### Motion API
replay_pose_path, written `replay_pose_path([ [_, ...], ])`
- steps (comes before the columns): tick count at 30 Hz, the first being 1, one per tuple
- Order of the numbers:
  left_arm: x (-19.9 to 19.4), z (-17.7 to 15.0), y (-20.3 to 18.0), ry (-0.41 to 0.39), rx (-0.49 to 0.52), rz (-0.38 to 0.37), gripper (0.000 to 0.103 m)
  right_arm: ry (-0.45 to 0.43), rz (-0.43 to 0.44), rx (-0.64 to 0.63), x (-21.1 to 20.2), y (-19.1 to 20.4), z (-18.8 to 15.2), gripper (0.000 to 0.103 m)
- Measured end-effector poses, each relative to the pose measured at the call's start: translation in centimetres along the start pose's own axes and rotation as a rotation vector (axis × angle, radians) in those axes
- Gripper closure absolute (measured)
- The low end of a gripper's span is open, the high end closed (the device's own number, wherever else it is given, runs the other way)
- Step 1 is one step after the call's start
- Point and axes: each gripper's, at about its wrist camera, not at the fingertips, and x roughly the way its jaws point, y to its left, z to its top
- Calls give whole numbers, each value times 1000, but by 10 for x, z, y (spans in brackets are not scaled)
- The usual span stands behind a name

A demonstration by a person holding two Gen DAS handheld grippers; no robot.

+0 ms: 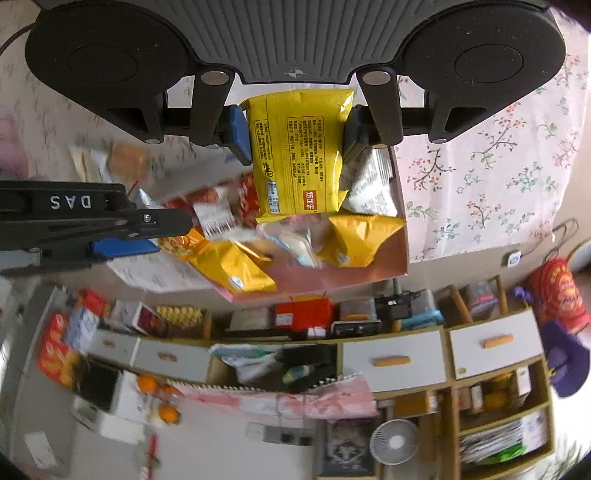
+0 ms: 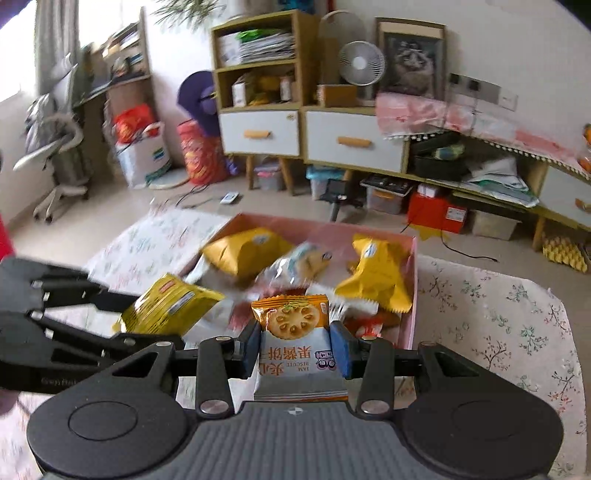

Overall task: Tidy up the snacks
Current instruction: 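Carry the yellow pack and orange bag into the pink box and open both tools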

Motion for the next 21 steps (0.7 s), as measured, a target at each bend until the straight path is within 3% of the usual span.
replay_pose_path([
  [9,34,26,-2,2,6,21,55,-43,-28,149,29,-24,28,82],
  [21,81,39,-2,26,37,60,55,-68,22,225,66,-37,28,82],
])
